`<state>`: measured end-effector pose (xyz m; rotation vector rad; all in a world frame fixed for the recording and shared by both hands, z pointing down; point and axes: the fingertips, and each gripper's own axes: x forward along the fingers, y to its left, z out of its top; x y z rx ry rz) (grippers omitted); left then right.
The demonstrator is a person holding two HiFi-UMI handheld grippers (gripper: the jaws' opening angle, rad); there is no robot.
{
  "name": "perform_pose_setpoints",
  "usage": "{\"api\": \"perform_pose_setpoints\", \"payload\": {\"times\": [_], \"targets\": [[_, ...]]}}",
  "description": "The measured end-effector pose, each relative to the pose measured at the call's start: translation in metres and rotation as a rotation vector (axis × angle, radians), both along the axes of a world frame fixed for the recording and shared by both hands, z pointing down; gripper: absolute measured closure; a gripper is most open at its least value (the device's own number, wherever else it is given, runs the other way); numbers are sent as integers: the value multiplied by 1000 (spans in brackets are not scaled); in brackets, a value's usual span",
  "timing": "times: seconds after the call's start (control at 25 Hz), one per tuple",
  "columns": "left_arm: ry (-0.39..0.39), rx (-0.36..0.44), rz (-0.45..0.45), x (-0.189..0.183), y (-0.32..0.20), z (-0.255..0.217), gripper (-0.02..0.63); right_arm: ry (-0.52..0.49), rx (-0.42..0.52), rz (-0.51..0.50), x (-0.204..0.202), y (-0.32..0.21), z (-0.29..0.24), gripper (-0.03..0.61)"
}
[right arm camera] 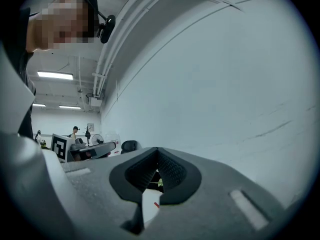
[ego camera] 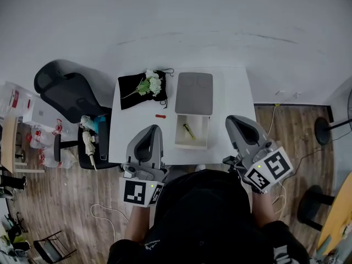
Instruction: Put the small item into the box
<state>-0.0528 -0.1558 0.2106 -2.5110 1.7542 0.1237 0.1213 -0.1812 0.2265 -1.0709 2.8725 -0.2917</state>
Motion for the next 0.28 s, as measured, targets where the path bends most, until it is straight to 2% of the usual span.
{"api": "perform_pose_setpoints", "payload": {"times": [0.28], "targets": [[-3, -7, 2, -2, -5, 3, 609, 8, -20, 10, 3, -7, 8, 574]]}}
